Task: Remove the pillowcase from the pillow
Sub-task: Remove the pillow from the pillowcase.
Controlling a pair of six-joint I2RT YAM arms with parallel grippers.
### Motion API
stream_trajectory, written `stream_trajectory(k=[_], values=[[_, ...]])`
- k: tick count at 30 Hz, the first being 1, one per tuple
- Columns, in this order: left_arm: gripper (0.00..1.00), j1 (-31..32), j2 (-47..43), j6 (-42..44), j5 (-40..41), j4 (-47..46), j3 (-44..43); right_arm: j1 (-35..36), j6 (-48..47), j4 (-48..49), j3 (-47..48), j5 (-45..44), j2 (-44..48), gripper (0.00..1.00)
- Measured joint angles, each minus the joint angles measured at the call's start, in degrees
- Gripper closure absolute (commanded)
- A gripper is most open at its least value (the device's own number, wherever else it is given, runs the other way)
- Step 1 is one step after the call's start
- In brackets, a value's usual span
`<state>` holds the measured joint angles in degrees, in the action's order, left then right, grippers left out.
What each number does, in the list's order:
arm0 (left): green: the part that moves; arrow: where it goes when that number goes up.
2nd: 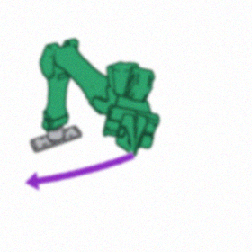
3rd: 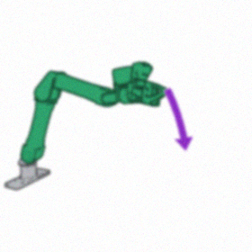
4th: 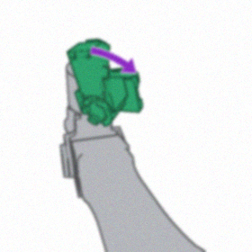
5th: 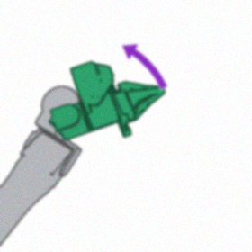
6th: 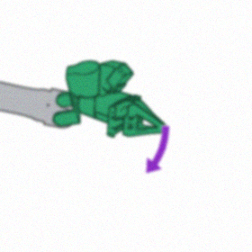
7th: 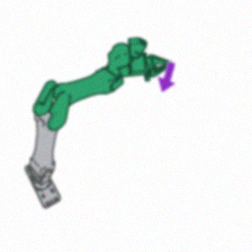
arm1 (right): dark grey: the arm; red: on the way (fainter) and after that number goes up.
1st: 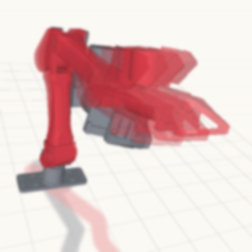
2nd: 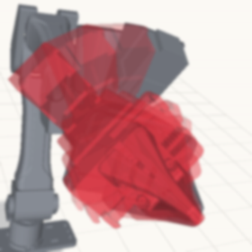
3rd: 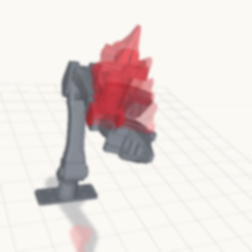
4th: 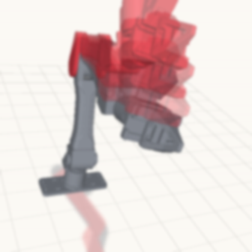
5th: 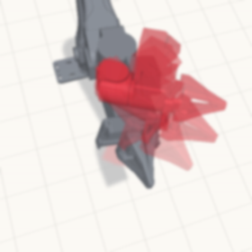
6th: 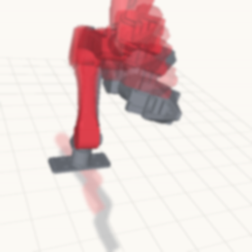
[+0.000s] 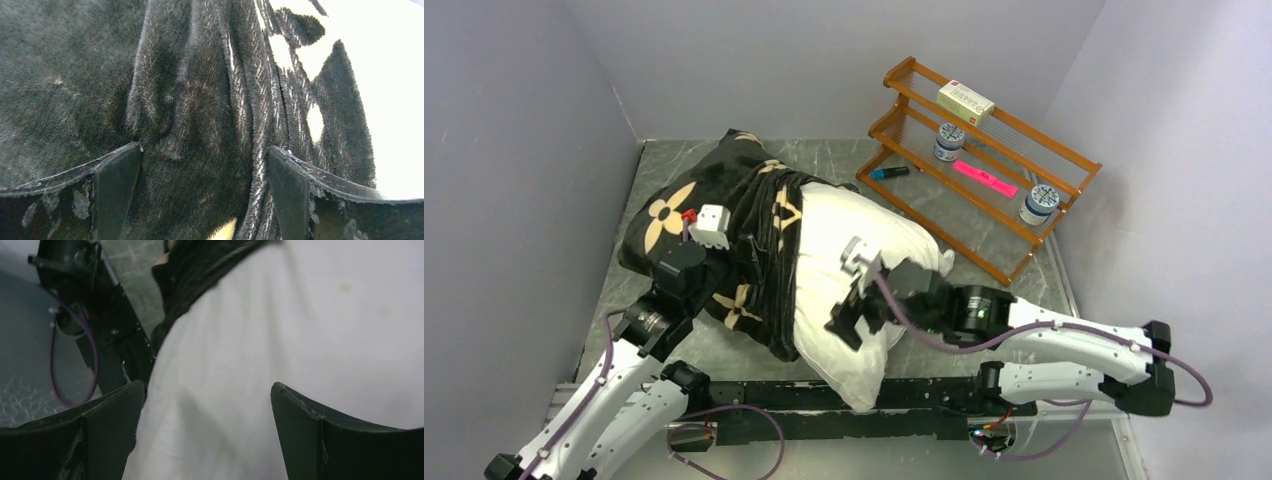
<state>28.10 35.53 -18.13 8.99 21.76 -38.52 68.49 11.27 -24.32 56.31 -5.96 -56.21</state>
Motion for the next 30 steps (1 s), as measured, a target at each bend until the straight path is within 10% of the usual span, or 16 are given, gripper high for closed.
stream_trajectory(k=[10, 30], values=[[0.03, -0.3, 8.3, 0.9, -3.3, -5.6, -0.9, 23.5, -7.5, 0.1, 5.3, -19.3, -15.1, 0.00], [0.03, -0.5, 11.6, 3.0, -6.0, -8.2, -1.7, 23.5, -10.2, -3.1, 8.9, -34.7, -29.6, 0.01]])
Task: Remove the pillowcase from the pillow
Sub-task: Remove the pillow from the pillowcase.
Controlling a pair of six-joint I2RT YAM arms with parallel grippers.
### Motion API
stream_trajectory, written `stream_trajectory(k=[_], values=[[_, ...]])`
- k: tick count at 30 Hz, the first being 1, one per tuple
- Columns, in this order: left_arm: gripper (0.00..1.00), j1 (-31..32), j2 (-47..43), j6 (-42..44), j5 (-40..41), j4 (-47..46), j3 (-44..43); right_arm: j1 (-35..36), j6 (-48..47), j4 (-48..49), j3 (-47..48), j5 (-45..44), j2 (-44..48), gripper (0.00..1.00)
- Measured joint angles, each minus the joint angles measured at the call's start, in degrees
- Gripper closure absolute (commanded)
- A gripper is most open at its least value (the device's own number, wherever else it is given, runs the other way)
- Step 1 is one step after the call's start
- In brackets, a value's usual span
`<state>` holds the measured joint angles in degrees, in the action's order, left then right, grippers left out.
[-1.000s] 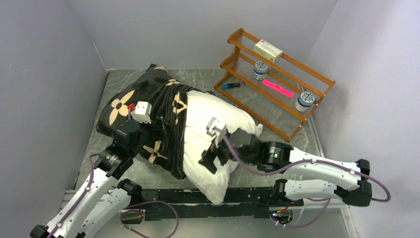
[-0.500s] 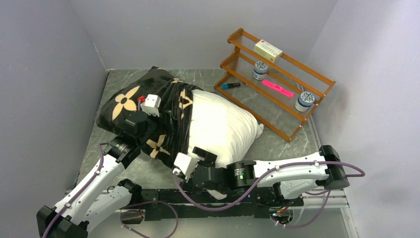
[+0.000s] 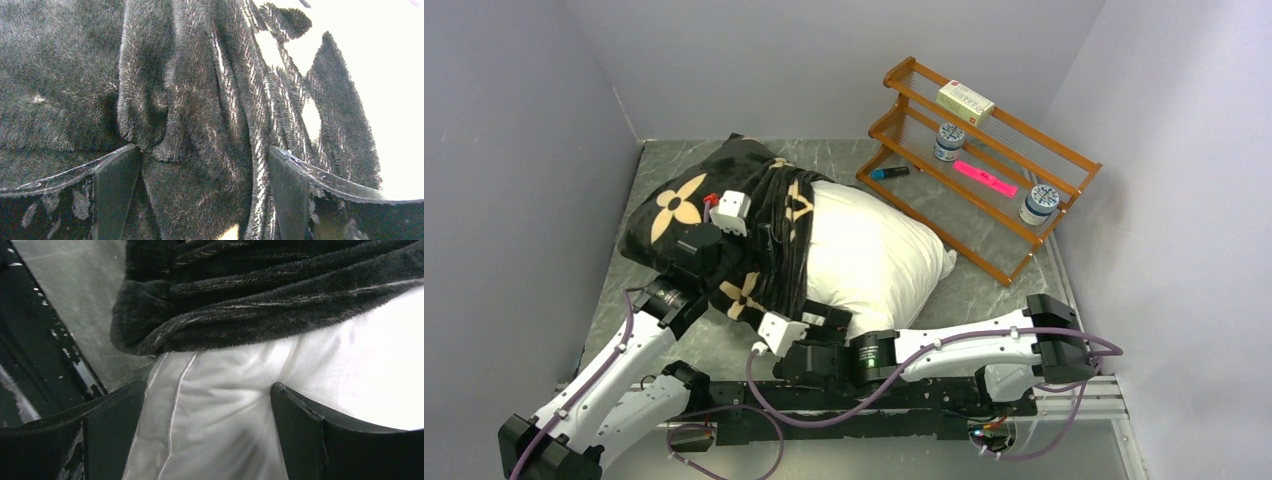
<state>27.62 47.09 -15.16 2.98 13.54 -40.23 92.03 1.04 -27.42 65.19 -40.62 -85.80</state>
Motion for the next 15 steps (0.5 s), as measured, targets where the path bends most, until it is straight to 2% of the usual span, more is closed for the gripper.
stream_trajectory(k=[2, 5, 7, 10, 12, 15], values=[[0.03, 0.0, -0.2, 0.1, 0.0, 0.0, 0.0, -0.7, 0.0, -0.4, 0.5, -0.6, -1.6, 0.07], [0.03, 0.0, -1.0, 0.5, -0.1, 0.5, 0.0, -1.8, -0.1, -0.6, 0.6, -1.2, -3.1, 0.29], [0.03, 0.0, -1.8, 0.9, -0.3, 1.1, 0.0, -2.5, -0.2, -0.6, 0.6, -1.4, -3.4, 0.49], [0.03, 0.0, -2.6, 1.6, -0.5, 1.5, 0.0, -3.5, 0.1, -0.3, 0.6, -1.6, -3.3, 0.73], [0.03, 0.0, -3.2, 2.1, -0.7, 2.0, 0.0, -4.4, 0.6, -0.3, 0.5, -1.4, -3.2, 0.98], [0.03, 0.0, -4.5, 2.4, -1.2, 2.8, 0.0, -6.4, 2.1, 0.5, -0.4, 0.2, -1.9, 1.00]])
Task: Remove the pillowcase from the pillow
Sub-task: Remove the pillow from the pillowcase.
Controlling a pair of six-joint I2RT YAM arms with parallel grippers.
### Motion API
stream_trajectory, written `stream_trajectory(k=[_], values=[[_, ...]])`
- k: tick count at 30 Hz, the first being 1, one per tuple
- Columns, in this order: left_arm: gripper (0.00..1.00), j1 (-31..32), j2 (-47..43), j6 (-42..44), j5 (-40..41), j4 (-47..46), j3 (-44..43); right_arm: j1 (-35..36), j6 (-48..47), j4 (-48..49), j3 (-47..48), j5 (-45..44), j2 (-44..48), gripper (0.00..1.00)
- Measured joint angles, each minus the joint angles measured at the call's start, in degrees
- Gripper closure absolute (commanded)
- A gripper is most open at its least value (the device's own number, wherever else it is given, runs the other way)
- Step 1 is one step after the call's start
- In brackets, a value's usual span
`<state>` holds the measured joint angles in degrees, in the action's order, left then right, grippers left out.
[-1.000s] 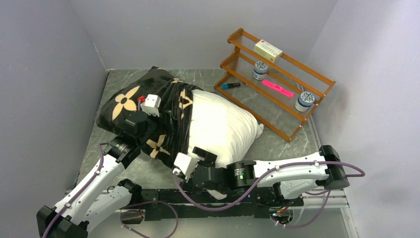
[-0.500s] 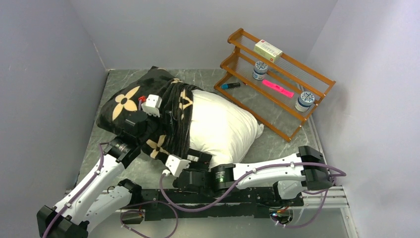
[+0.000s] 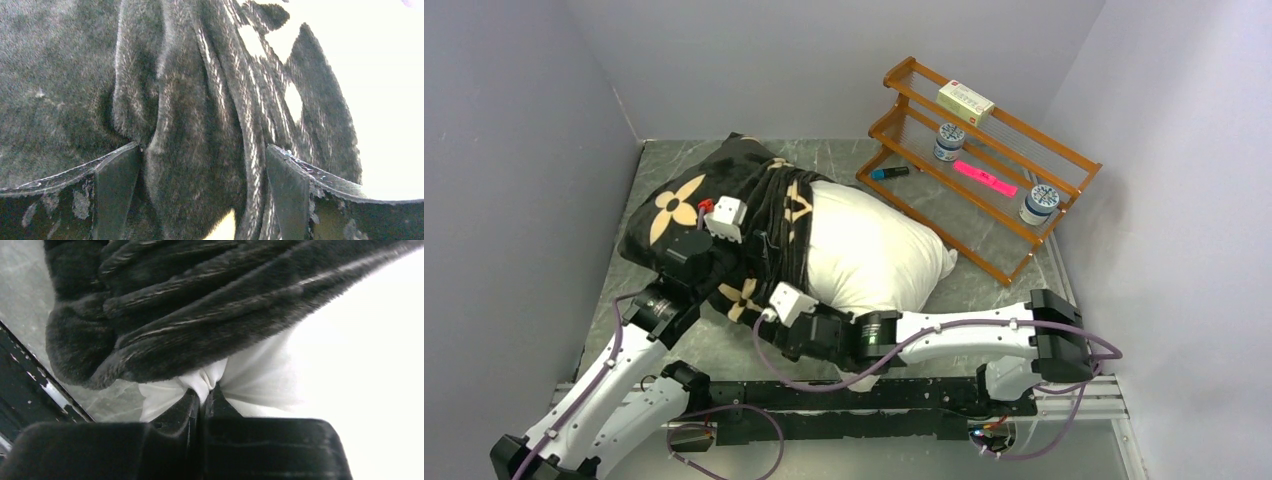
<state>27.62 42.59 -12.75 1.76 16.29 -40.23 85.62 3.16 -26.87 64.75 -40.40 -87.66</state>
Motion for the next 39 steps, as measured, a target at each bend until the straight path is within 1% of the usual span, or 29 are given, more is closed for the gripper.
stream_trajectory(k=[6, 13, 16, 20, 22, 26, 33, 36, 39], values=[[0.03, 0.0, -2.1, -0.1, -2.8, 3.5, -1.0, -6.8, 4.2, 3.1, -3.8, 8.7, 7.3, 1.00], [0.03, 0.2, -3.7, -0.5, -12.3, 7.9, -3.7, -15.3, 7.7, 9.2, -10.0, 18.6, 18.4, 1.00], [0.03, 0.2, -2.4, -0.7, -16.3, 9.9, -5.6, -17.2, 8.7, 10.1, -11.0, 20.3, 20.2, 1.00], [0.03, 0.2, -0.4, -1.1, -19.8, 12.2, -7.6, -18.9, 10.4, 10.4, -11.1, 21.8, 20.2, 1.00], [0.06, 0.2, 0.3, -2.0, -21.4, 13.5, -8.2, -20.0, 11.1, 10.9, -11.1, 22.9, 20.2, 1.00], [0.09, 0.2, 1.1, -3.6, -22.0, 16.0, -9.1, -21.9, 12.4, 12.2, -11.2, 25.1, 20.2, 1.00], [0.14, 0.9, 1.7, -5.6, -20.1, 20.0, -9.7, -24.0, 14.0, 13.9, -11.3, 29.2, 19.1, 1.00], [0.14, 2.1, 2.7, -7.2, -19.6, 20.5, -9.6, -24.5, 14.4, 14.6, -11.3, 30.4, 18.3, 1.00], [0.14, 4.7, 3.9, -8.6, -17.8, 20.6, -9.4, -25.0, 14.9, 15.0, -11.3, 31.4, 18.1, 1.00]])
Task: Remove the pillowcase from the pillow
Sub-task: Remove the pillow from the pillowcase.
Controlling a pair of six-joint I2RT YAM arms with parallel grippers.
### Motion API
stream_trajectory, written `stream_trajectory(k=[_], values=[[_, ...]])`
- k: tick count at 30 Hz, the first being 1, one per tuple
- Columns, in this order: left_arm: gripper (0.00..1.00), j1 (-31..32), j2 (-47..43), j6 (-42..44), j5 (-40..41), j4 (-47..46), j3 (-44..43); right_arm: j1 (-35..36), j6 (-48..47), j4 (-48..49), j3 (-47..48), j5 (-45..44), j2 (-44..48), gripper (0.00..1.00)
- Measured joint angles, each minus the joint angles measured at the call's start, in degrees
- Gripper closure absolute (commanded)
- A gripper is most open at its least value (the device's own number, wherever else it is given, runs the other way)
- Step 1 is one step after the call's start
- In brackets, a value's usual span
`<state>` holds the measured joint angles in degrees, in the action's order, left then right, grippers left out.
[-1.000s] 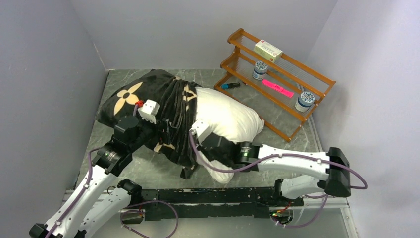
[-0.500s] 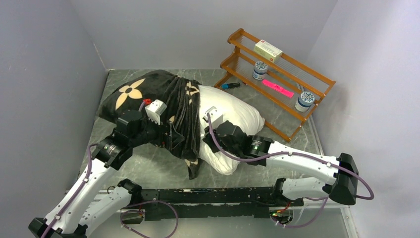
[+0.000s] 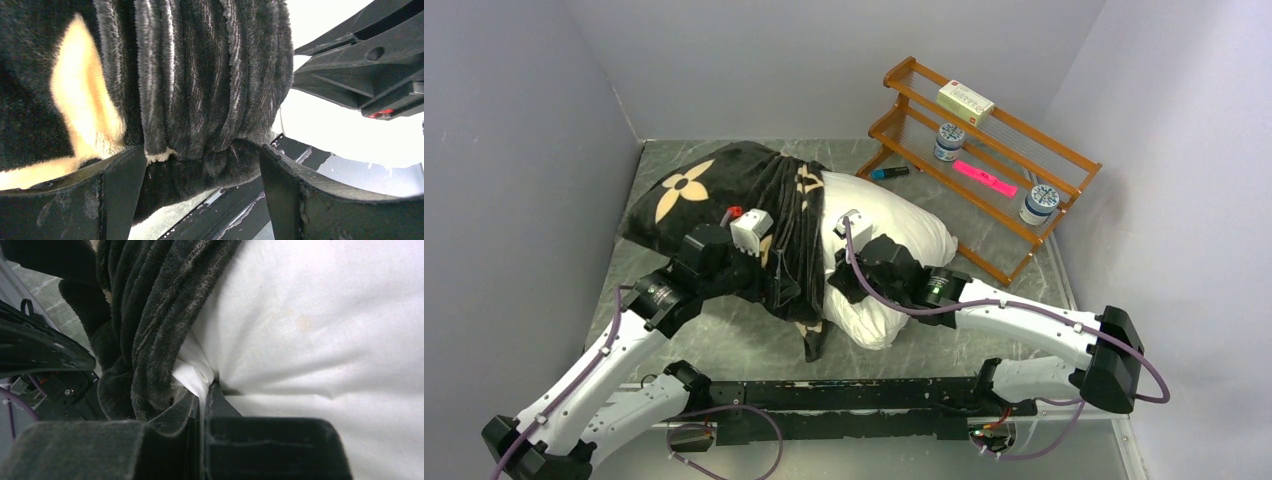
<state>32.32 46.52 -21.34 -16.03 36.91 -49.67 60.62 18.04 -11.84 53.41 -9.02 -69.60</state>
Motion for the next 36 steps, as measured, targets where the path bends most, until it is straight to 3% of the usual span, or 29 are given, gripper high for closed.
stream_trajectory(k=[6, 8, 10, 14, 17, 29, 36], values=[[0.17, 4.4, 3.1, -2.1, 6.6, -1.1, 1.2, -0.6, 0.6, 0.3, 0.0, 1.8, -0.1, 1.00], [0.24, 5.9, 4.3, -2.7, 8.9, -2.2, 2.0, -0.8, 0.7, 0.3, 0.0, 2.2, -0.1, 1.00], [0.38, 6.8, 5.2, -3.3, 11.0, -3.0, 2.6, -1.0, 1.0, 0.3, -0.2, 2.6, -0.1, 1.00], [0.80, 7.6, 6.2, -3.4, 15.4, -3.1, 2.8, -1.7, 1.5, 0.3, -0.7, 2.8, 0.3, 1.00], [0.94, 7.8, 6.4, -3.3, 19.0, -3.1, 2.8, -2.1, 1.7, 0.5, -1.3, 2.9, 1.1, 1.00], [0.95, 8.5, 10.0, -0.2, 30.6, -3.7, -1.2, -4.7, 2.1, 0.7, -3.6, 1.5, 8.4, 1.00], [0.95, -1.0, 10.6, 4.2, 33.4, -5.3, -2.6, -5.9, 2.1, 0.3, -3.7, 0.3, 11.7, 1.00]])
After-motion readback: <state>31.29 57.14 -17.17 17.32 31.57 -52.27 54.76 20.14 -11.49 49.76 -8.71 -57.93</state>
